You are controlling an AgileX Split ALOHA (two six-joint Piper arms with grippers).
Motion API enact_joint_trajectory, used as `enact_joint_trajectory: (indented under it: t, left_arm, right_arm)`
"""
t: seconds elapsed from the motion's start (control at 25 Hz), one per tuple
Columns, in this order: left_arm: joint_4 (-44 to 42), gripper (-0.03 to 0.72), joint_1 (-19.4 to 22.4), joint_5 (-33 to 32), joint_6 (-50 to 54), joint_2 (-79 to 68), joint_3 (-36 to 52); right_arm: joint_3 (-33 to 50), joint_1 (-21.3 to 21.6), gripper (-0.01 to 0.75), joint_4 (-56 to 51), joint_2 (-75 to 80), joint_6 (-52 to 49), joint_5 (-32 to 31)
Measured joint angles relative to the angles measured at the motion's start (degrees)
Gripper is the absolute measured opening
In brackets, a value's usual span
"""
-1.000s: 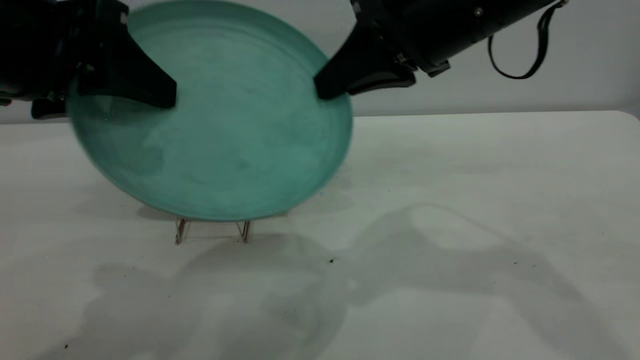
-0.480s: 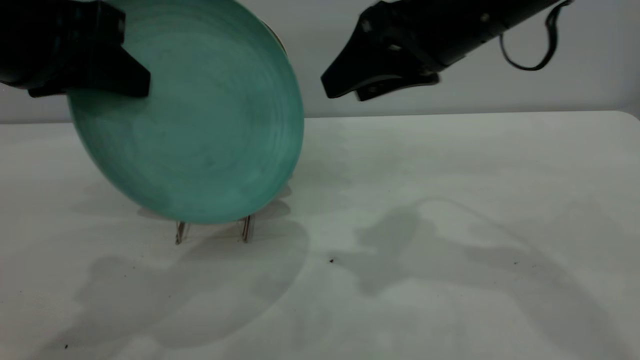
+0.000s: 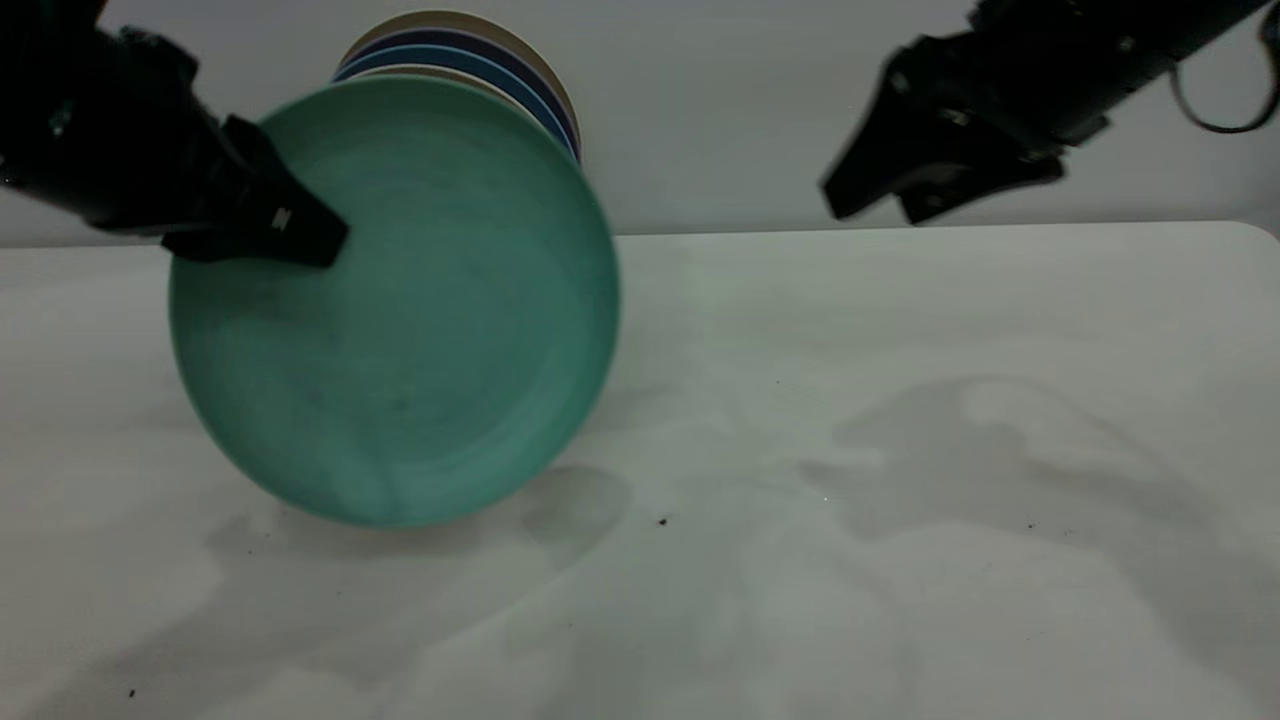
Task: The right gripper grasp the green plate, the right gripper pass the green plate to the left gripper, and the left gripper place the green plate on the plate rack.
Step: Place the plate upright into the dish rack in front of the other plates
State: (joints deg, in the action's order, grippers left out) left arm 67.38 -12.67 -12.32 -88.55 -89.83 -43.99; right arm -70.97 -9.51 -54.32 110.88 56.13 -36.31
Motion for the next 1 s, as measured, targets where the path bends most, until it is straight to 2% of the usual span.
enact_joint_trajectory:
  t: [0.16, 0.4, 0.68, 0.8, 1.0]
  left_arm:
    - [-6.2, 0.126, 0.0, -8.09, -6.13, 0.0, -2.92]
    - [-21.26, 0.126, 0.0, -9.27, -7.07, 0.0, -5.55]
    - [-33.25, 0.126, 0.0, -12.44, -8.36, -0.19, -9.71]
    - [-34.86, 0.126, 0.0, -15.37, -8.4, -0.19, -11.84]
    - [-37.1, 0.126, 0.0, -16.24, -8.4, -0.19, -15.55]
  right_arm:
    - [0.0, 1.42, 0.575, 10.31, 0.06, -8.04, 0.18]
    - [0.0, 1.68, 0.573, 22.27, 0.58, -15.07, -0.5]
    - [0.0, 1.68, 0.573, 24.68, 2.84, -16.83, -0.5]
    - [0.0, 1.68, 0.573, 24.91, 3.63, -17.0, -0.56]
    - [0.0, 1.68, 0.573, 24.98, 4.88, -17.04, -0.69]
